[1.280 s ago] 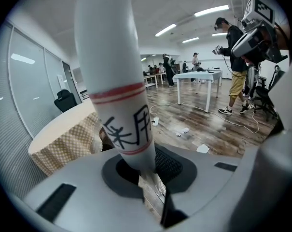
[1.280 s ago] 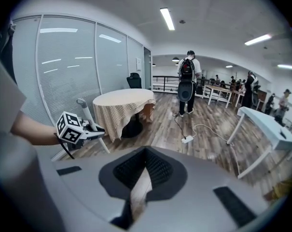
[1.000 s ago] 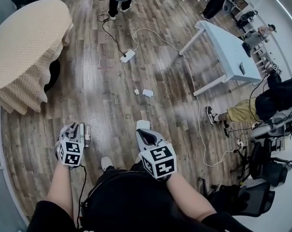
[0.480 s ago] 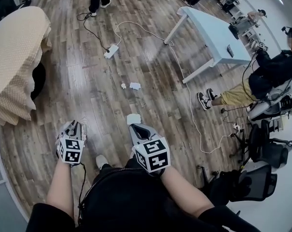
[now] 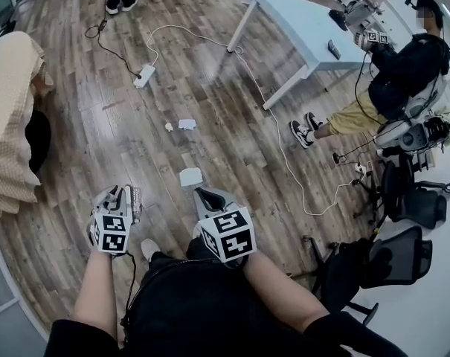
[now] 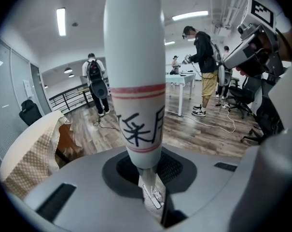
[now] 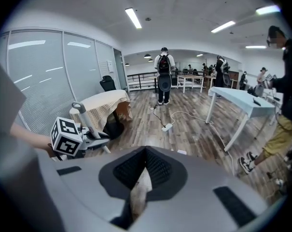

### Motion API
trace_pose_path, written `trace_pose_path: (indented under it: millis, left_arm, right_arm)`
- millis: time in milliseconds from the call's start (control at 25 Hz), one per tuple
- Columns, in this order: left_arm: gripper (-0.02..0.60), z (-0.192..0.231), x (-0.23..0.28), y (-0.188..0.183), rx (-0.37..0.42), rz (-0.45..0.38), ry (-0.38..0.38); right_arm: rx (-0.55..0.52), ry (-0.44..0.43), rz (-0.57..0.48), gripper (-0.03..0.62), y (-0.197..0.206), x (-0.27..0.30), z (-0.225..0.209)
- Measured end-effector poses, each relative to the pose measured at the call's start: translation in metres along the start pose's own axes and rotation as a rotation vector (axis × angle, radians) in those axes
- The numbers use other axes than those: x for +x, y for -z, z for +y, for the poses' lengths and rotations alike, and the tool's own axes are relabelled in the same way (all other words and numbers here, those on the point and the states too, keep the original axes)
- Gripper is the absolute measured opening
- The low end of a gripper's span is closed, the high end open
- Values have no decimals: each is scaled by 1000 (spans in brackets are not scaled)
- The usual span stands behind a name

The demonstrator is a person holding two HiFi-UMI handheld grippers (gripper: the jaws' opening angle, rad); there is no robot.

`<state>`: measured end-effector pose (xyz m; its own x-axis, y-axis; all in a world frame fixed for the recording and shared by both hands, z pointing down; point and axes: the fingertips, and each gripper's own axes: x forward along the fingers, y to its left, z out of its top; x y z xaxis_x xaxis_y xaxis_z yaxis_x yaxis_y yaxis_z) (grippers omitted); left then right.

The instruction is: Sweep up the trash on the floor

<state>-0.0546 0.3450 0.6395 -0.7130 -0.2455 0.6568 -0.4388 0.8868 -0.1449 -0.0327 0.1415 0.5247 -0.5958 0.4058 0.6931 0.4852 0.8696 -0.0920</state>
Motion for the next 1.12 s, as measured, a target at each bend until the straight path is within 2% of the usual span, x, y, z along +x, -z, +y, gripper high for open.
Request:
trace_pose_path:
  millis: [560, 800, 1120]
  left_arm:
    - [46, -98, 60, -72, 80, -11, 91]
    - [46, -130, 83, -95, 104, -17, 119]
    - [46, -158, 110, -130, 29, -15, 91]
  right_arm:
    - [122, 111, -6, 14, 38, -47, -122]
    - [172, 143, -12, 14, 52, -55, -159]
    - [206, 154, -12, 14, 66, -61, -197]
